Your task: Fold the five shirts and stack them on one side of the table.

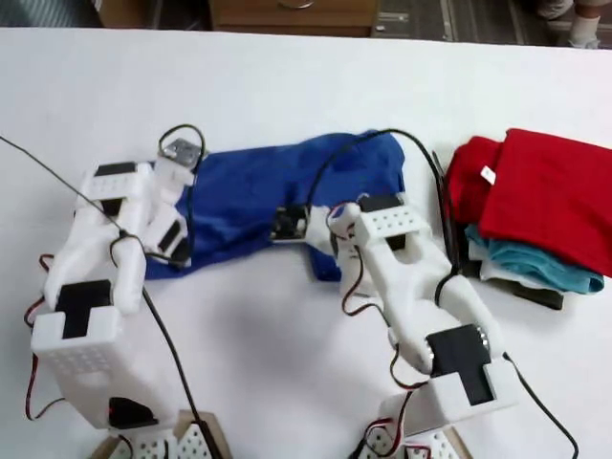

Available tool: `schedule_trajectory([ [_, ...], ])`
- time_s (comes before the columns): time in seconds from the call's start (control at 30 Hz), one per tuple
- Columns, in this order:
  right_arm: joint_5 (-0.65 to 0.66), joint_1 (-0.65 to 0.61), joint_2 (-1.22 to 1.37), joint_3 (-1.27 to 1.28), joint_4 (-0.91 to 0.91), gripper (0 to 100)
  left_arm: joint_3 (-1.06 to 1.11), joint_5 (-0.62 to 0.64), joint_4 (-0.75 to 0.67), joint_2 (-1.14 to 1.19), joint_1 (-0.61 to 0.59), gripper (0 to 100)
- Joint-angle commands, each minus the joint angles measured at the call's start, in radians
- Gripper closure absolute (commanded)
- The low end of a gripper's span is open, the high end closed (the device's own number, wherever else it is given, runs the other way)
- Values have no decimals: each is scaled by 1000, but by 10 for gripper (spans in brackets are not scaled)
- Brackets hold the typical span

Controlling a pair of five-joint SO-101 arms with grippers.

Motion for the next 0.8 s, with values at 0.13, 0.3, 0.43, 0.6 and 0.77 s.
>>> schedule_trajectory([
  [0.13, -12, 1, 65, -17, -21, 890, -8, 9, -44, 12, 9, 828],
  [0.3, -38, -21, 65, -83, 84, 768, -8, 9, -44, 12, 9, 828],
  [0.43, 6, -50, 36, -135, 243, 795, -8, 9, -44, 12, 9, 828],
  [0.6, 9, -33, -140, -143, 254, 796, -8, 9, -44, 12, 9, 828],
  [0.77, 6, -33, -179, -140, 248, 796, -8, 9, -44, 12, 9, 828],
])
